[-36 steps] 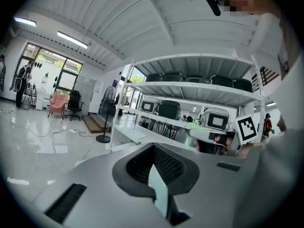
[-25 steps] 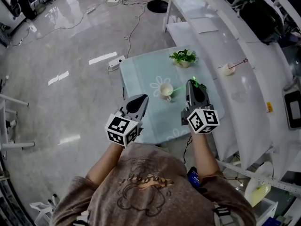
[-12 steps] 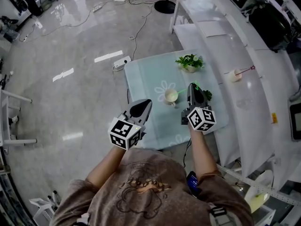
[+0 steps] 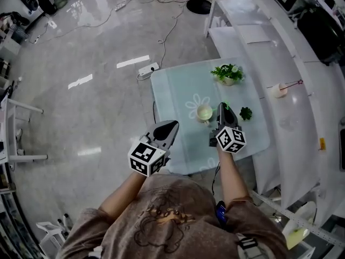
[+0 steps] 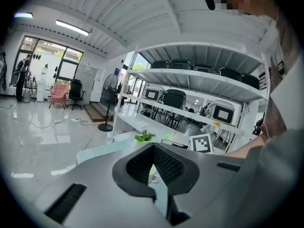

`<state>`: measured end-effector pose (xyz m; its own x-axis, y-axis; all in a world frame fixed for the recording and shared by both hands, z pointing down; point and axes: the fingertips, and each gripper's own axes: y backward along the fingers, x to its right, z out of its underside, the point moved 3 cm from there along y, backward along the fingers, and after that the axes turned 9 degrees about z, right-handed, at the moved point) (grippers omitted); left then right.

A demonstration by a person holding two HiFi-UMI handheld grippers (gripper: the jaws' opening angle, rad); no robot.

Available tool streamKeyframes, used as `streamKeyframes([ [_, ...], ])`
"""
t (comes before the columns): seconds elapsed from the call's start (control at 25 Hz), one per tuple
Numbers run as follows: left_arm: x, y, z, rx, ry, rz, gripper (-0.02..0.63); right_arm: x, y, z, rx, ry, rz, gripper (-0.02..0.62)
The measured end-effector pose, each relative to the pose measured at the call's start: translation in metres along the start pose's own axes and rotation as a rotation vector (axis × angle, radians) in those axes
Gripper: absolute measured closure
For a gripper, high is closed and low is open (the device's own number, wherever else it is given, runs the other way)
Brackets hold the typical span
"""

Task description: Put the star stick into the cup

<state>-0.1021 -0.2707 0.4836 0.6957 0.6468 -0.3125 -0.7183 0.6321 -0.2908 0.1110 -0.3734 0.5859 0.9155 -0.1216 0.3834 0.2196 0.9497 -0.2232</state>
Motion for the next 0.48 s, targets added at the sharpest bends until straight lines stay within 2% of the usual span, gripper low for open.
streamKeyframes([
  [0.48,-0.005,0.004,0.013,-0.021,0.006,-0.012,0.588,0.019,-0.003,0.028,-0.052,-0.024,0.041,0.576],
])
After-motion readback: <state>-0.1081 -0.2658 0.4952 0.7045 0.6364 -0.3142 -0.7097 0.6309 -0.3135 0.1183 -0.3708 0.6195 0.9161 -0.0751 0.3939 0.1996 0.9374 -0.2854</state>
